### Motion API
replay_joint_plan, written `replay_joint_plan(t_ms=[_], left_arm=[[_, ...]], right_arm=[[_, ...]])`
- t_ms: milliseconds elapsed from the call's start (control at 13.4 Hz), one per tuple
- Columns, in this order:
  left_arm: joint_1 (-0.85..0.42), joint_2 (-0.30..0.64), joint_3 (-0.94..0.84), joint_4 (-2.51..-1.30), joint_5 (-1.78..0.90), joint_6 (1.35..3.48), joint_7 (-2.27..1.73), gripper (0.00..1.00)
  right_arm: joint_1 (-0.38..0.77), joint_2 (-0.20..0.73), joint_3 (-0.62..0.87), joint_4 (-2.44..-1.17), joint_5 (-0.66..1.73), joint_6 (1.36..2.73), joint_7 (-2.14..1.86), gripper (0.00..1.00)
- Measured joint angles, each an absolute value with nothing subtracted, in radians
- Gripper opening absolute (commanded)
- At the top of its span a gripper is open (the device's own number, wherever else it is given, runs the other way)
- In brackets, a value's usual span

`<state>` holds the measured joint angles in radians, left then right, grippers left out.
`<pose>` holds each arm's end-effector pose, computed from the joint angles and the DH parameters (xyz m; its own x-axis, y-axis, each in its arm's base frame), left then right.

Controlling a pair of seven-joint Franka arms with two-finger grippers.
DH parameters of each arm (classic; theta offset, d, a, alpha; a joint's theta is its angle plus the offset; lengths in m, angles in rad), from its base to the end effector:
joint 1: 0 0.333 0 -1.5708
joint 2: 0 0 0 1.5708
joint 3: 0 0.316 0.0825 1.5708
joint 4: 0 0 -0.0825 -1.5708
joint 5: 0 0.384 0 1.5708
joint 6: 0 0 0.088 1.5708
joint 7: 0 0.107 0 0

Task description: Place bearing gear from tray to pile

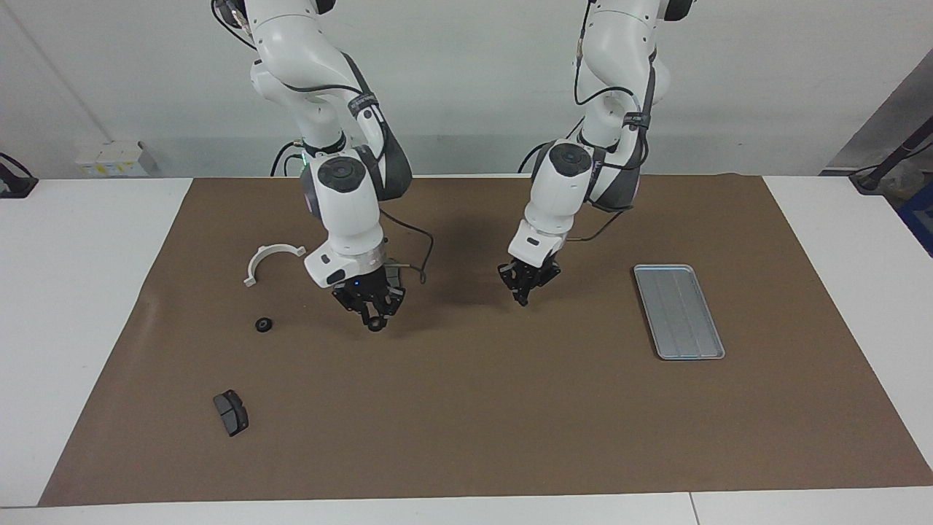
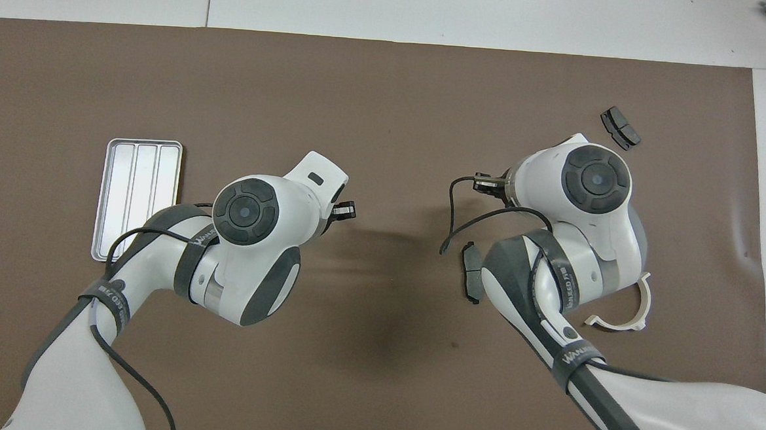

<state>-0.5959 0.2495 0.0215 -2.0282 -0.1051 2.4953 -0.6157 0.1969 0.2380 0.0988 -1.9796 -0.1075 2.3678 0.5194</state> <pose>0.5143 -0.3327 0.3467 0.9831 0.1279 0.1309 0.1027 -0.9776 0.1838 0.5883 0.1754 0.3631 0.9746 -0.1559 0.1606 -0.1548 -0.9878 -0.0198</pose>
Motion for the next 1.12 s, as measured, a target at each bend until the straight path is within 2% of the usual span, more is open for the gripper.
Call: replay_joint_plan(t_ms=[224,373,448,523,672,747,822,896,1120], left_arm=[[-0.643,0.29,0.021,-2.03,-0.105,2.591,-0.655,0.07],[-0.654,0.309,0.021,-2.03,-0.105,2.621,-0.665,0.22],[-0.654,0.309,0.023,-2.029,-0.105,2.626,-0.666,0.31],[-0.654,0.309,0.025,-2.027,-0.105,2.63,-0.666,0.39],[-0.654,0.309,0.027,-2.024,-0.106,2.636,-0.668,0.43],[-0.654,0.309,0.028,-2.023,-0.106,2.636,-0.668,0.43],[-0.653,0.309,0.029,-2.023,-0.106,2.637,-0.669,0.43],[-0.653,0.309,0.029,-2.023,-0.106,2.637,-0.669,0.43],[-0.649,0.309,0.033,-2.018,-0.106,2.636,-0.669,0.43]], right_arm=[[0.14,0.136,0.099,-2.142,-0.075,2.368,0.394,0.0],[0.112,0.095,0.099,-2.224,-0.036,2.369,0.318,0.0],[0.107,0.083,0.099,-2.251,-0.018,2.37,0.293,0.05],[0.101,0.075,0.1,-2.271,-0.011,2.37,0.271,0.16],[0.074,0.065,0.1,-2.297,-0.007,2.371,0.222,0.24],[0.055,0.062,0.1,-2.304,-0.007,2.371,0.203,0.36],[0.042,0.061,0.099,-2.307,-0.006,2.371,0.193,0.59],[0.037,0.061,0.099,-2.307,-0.006,2.372,0.191,0.7],[0.039,0.06,0.109,-2.299,-0.005,2.376,0.194,0.9]])
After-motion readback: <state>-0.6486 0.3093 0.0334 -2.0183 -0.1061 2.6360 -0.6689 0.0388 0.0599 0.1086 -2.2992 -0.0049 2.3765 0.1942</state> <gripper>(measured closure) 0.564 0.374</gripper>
